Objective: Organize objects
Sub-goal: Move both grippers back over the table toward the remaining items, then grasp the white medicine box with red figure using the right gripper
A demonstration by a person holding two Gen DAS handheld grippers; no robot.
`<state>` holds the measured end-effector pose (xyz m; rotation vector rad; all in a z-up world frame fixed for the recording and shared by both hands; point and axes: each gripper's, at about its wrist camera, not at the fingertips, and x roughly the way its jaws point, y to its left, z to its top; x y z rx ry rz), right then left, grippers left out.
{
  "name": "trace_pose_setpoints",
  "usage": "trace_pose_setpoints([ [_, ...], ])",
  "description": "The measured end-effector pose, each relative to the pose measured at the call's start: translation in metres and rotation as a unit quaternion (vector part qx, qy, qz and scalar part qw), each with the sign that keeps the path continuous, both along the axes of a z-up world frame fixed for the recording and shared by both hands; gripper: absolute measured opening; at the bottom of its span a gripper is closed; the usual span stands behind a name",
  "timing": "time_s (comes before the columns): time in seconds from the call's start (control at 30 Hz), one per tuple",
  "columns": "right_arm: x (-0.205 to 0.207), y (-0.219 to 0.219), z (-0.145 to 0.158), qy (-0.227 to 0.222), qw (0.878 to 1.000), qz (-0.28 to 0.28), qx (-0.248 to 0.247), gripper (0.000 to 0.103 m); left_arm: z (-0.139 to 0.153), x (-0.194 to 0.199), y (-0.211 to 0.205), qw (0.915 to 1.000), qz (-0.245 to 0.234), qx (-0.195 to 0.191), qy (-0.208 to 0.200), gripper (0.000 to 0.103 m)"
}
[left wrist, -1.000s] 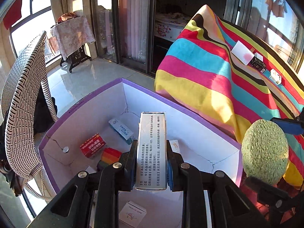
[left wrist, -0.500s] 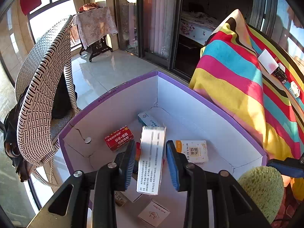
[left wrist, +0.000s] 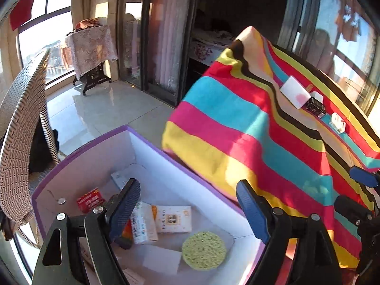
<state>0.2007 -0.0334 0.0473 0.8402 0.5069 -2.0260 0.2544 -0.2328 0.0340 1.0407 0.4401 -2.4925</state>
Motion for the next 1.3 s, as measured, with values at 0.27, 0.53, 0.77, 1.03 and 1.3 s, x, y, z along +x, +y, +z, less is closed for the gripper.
trace_pose_setpoints([
  [0.27,-0.105,0.093,-0.014,-0.022,0.982,-0.189,0.012,0.089,0.001,-0.144,0.111,0.9828,-0.185,0.003,0.004,0.084],
  [0.53,-0.224,0.151,-0.012,0.025,0.969,-0.240,0.048,0.089,-0.025,-0.245,0.120,0.9853,-0.164,0.029,-0.039,0.085],
  [0.77,-0.333,0.165,-0.016,0.044,0.967,-0.234,0.088,0.089,-0.029,-0.252,0.123,0.9843,-0.173,0.006,-0.036,0.095],
  [1.03,-0.403,0.132,-0.037,0.081,0.970,-0.126,0.189,0.089,-0.029,-0.254,0.119,0.9824,-0.183,0.030,-0.024,0.102],
  [1.3,-0.400,0.141,-0.036,0.026,0.979,-0.145,0.142,0.046,-0.029,-0.255,0.119,0.9826,-0.182,0.030,-0.025,0.103],
])
